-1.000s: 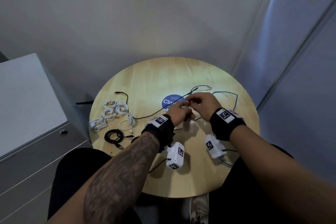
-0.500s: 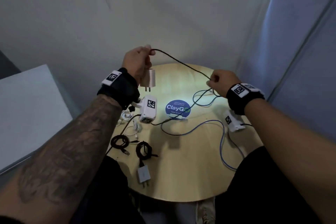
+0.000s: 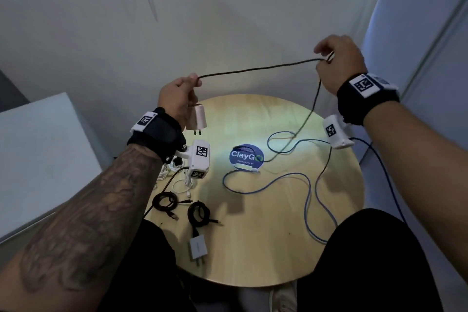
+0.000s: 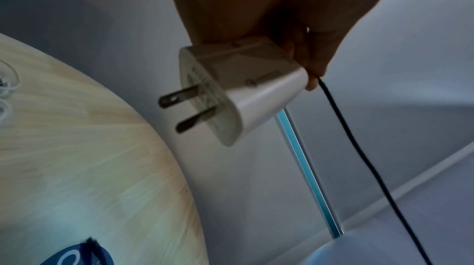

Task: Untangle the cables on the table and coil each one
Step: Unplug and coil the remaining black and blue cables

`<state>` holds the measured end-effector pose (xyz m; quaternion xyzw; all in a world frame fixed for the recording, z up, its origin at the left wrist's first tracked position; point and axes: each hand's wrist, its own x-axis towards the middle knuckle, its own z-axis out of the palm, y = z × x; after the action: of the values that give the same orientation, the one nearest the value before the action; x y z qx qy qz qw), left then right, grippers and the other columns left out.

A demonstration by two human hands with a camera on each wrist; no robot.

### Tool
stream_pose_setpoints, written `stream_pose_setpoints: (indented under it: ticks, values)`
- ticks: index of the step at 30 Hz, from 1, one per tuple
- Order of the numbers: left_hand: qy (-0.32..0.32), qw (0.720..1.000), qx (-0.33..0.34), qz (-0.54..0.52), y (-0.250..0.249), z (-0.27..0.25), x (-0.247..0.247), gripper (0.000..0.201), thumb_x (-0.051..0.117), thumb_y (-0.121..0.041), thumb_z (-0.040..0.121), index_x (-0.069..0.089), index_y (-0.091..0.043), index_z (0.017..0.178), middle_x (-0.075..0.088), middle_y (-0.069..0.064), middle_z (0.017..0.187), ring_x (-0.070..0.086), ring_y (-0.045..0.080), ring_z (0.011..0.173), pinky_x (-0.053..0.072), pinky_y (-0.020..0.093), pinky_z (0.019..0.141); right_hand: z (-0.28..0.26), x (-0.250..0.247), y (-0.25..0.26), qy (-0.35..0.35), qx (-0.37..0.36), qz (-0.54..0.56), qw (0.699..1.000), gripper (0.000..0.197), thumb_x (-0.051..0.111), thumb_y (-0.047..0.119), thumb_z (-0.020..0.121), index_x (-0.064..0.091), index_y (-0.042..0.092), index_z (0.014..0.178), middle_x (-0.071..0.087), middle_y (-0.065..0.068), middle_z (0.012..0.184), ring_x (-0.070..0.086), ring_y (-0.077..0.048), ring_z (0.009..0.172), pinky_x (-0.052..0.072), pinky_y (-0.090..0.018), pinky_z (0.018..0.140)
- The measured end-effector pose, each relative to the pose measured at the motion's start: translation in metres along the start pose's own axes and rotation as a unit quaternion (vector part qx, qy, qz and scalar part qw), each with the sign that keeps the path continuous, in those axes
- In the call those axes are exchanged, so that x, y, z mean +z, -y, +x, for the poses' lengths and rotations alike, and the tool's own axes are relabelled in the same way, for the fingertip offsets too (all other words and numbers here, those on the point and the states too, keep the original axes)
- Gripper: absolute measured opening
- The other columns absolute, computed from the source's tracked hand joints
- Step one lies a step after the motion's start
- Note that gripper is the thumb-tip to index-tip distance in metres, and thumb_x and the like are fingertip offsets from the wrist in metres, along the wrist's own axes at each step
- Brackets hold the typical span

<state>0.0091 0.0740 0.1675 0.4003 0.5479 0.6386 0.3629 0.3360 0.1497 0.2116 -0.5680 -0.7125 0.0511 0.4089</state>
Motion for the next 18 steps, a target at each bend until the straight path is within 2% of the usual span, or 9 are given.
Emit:
stream_pose_setpoints:
  ticks: [2,4,6,7,9,11,14,16,18]
  values:
    - [-0.030,0.999,-0.002,-0.026,0.001,0.003,0.001,0.024,0.058,-0.022,0.097,0.064,-0.013,0.076,0.048,-0.004,0.060,0.036,0.005,0.039,0.032,0.019,0.049,-0.006,0.002,0.002,0.037,-0.021,-0.042,0.998,0.027,0.056,0.004,0.081,0.061,0.017,0.104,0.054,-0.006,0.114,0.050,-0.019,0.085,0.039,-0.026,0.079]
    - [-0.070,0.996,-0.027,-0.049,0.001,0.007,0.001,0.025,0.058,-0.023,0.097,0.064,-0.014,0.074,0.047,-0.005,0.055,0.036,0.005,0.038,0.035,0.019,0.049,-0.015,0.010,0.003,0.106,-0.032,-0.038,0.993,0.029,0.058,0.000,0.078,0.059,0.018,0.100,0.057,-0.004,0.109,0.050,-0.020,0.080,0.047,-0.032,0.076]
    - [-0.116,0.989,-0.063,-0.061,0.001,0.014,-0.005,0.027,0.058,-0.024,0.097,0.062,-0.014,0.072,0.042,-0.010,0.041,0.037,0.006,0.034,0.036,0.019,0.047,-0.027,0.017,0.002,0.180,-0.027,0.069,0.981,0.032,0.059,-0.009,0.077,0.060,0.013,0.101,0.060,0.002,0.097,0.051,-0.019,0.072,0.058,-0.044,0.070]
    - [-0.135,0.986,-0.078,-0.065,0.002,0.019,-0.011,0.027,0.058,-0.024,0.096,0.062,-0.014,0.071,0.040,-0.011,0.037,0.037,0.006,0.032,0.036,0.020,0.046,-0.033,0.019,0.002,0.194,-0.006,0.151,0.969,0.033,0.058,-0.014,0.078,0.060,0.009,0.102,0.060,0.004,0.094,0.052,-0.018,0.072,0.061,-0.044,0.066]
    - [-0.158,0.982,-0.092,-0.050,0.008,0.029,-0.025,0.028,0.058,-0.025,0.095,0.062,-0.015,0.069,0.040,-0.010,0.035,0.038,0.007,0.031,0.036,0.022,0.049,-0.041,0.022,0.000,0.184,0.037,0.296,0.937,0.035,0.054,-0.021,0.079,0.061,0.008,0.098,0.063,-0.004,0.099,0.060,-0.017,0.084,0.062,-0.037,0.066]
    - [-0.165,0.981,-0.097,-0.010,0.013,0.034,-0.036,0.028,0.060,-0.028,0.092,0.064,-0.018,0.066,0.044,-0.011,0.035,0.042,0.007,0.034,0.041,0.026,0.058,-0.045,0.027,-0.005,0.151,0.062,0.360,0.919,0.041,0.052,-0.024,0.079,0.063,0.013,0.091,0.063,-0.013,0.105,0.063,-0.018,0.099,0.062,-0.034,0.068]
    - [-0.159,0.982,-0.096,0.014,0.016,0.036,-0.038,0.029,0.059,-0.030,0.091,0.064,-0.020,0.064,0.045,-0.011,0.035,0.044,0.008,0.037,0.042,0.028,0.065,-0.049,0.035,-0.008,0.104,0.069,0.354,0.927,0.041,0.051,-0.021,0.077,0.065,0.015,0.090,0.063,-0.012,0.102,0.062,-0.015,0.100,0.061,-0.034,0.065]
    - [-0.154,0.983,-0.094,0.015,0.013,0.037,-0.034,0.029,0.058,-0.029,0.093,0.063,-0.020,0.065,0.045,-0.011,0.035,0.044,0.007,0.037,0.041,0.028,0.063,-0.053,0.042,-0.010,0.085,0.068,0.328,0.938,0.038,0.053,-0.018,0.076,0.066,0.012,0.094,0.064,-0.009,0.100,0.061,-0.012,0.098,0.061,-0.034,0.063]
    - [-0.153,0.984,-0.086,0.029,0.008,0.040,-0.034,0.030,0.055,-0.029,0.095,0.061,-0.021,0.066,0.046,-0.009,0.040,0.048,0.009,0.044,0.042,0.026,0.062,-0.056,0.049,-0.016,0.097,0.039,0.262,0.960,0.036,0.057,-0.012,0.079,0.068,0.015,0.100,0.067,-0.005,0.097,0.063,-0.012,0.093,0.061,-0.035,0.066]
